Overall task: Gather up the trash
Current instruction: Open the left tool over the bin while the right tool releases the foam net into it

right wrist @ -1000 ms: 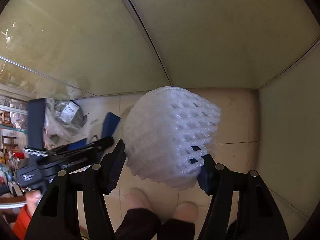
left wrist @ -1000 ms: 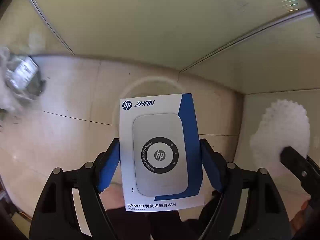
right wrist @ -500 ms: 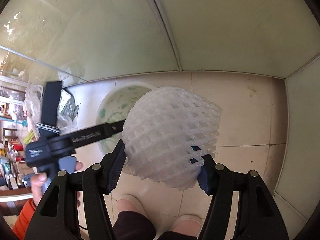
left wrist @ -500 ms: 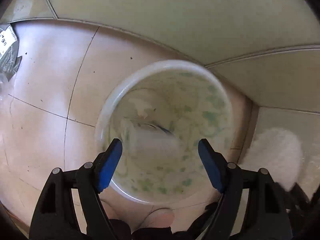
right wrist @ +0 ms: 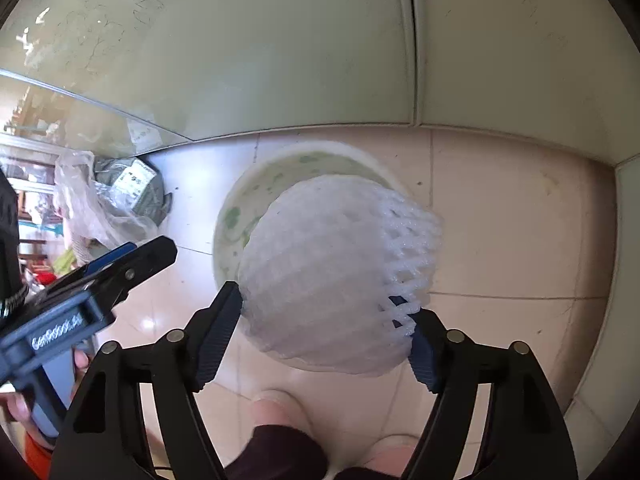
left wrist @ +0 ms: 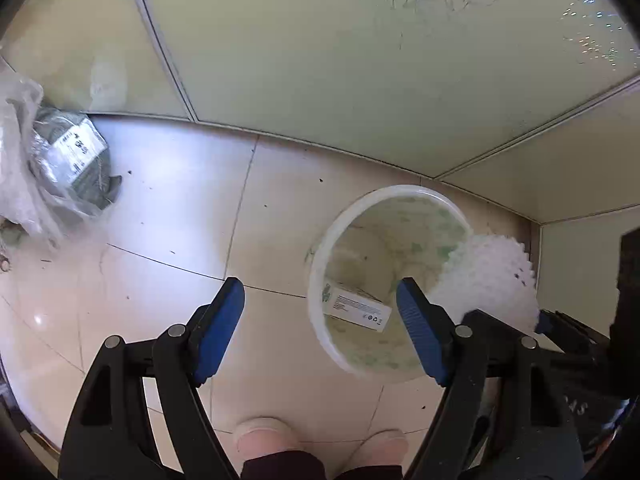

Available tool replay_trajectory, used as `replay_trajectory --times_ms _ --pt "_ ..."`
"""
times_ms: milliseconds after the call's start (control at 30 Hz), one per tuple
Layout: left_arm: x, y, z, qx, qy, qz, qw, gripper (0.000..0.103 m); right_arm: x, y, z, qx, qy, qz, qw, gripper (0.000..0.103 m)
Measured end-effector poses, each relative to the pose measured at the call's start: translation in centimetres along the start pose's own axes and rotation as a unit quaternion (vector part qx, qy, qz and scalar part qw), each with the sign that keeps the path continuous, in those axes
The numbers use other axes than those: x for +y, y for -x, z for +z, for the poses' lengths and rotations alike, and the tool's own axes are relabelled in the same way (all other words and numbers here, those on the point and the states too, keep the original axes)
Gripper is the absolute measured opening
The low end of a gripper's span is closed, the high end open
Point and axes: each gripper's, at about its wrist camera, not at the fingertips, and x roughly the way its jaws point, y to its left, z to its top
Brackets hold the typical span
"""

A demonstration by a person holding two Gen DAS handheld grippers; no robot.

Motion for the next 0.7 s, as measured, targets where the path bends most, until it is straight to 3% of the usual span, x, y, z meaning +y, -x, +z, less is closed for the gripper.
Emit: replay_trajectory --times_ms 67,233,300,567,700 --pt "0.1 0.4 -0.1 -0.004 0.001 0.001 1.0 0.078 -0.1 -0.1 -0.3 -0.004 0.0 -0.005 1.0 0.075" --pt "0.0 1.4 -0.6 -0.015 0.0 0.0 0.9999 0.077 1.5 0.7 -0.5 -0.032 0.056 -0.082 0.994 0.077" --pt "-0.1 1.2 -0.6 -0.02 -0.003 -0.002 0.9998 0.078 2.1 1.1 -0.7 -0.048 0.083 -0.095 0.991 0.081" --pt "0.5 1.3 -0.7 -0.031 0.0 -0.001 0.9995 0.077 1.9 1.1 -1.5 -0.076 0.117 -0.105 0.985 0.083" --pt "0.6 1.6 -0.8 -0.032 0.002 -0.008 0.9995 0.077 2.7 1.4 -1.8 -0.103 0.117 -0.087 0.984 0.086"
